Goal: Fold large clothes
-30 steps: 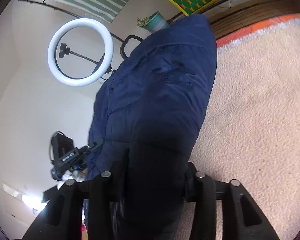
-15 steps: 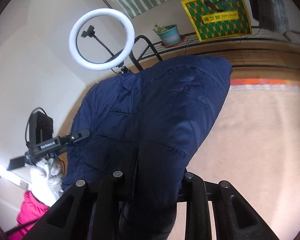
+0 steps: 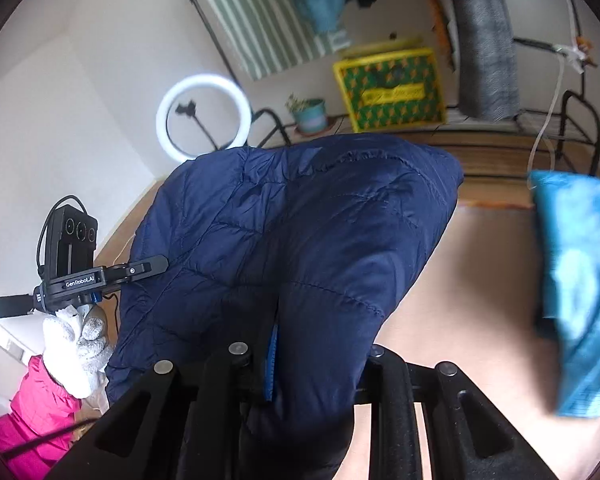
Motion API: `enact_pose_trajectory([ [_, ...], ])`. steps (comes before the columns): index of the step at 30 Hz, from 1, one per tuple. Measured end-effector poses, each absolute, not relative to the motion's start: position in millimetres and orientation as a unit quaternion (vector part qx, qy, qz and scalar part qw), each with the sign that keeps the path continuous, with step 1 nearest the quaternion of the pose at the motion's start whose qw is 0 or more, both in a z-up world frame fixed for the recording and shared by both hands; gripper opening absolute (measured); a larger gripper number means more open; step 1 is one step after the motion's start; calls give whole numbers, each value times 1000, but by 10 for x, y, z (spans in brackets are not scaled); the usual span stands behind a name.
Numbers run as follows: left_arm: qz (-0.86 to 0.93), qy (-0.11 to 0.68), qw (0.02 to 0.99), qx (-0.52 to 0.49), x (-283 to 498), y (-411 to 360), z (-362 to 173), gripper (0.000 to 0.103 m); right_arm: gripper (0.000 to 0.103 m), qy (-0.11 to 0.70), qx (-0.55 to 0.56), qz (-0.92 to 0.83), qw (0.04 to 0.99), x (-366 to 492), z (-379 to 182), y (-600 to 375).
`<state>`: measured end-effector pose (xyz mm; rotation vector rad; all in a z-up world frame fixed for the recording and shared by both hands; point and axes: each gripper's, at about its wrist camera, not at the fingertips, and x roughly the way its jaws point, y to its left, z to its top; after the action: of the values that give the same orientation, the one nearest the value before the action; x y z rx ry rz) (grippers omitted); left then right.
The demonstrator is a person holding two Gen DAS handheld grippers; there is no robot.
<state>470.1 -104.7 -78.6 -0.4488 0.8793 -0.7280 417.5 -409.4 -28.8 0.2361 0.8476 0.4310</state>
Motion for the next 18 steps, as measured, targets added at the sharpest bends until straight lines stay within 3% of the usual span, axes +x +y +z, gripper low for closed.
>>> enact_pose_trajectory([
  [18, -417, 390, 807, -152, 4839, -3191, -354, 12, 20, 347, 61, 120, 928, 3905, 329, -5872],
])
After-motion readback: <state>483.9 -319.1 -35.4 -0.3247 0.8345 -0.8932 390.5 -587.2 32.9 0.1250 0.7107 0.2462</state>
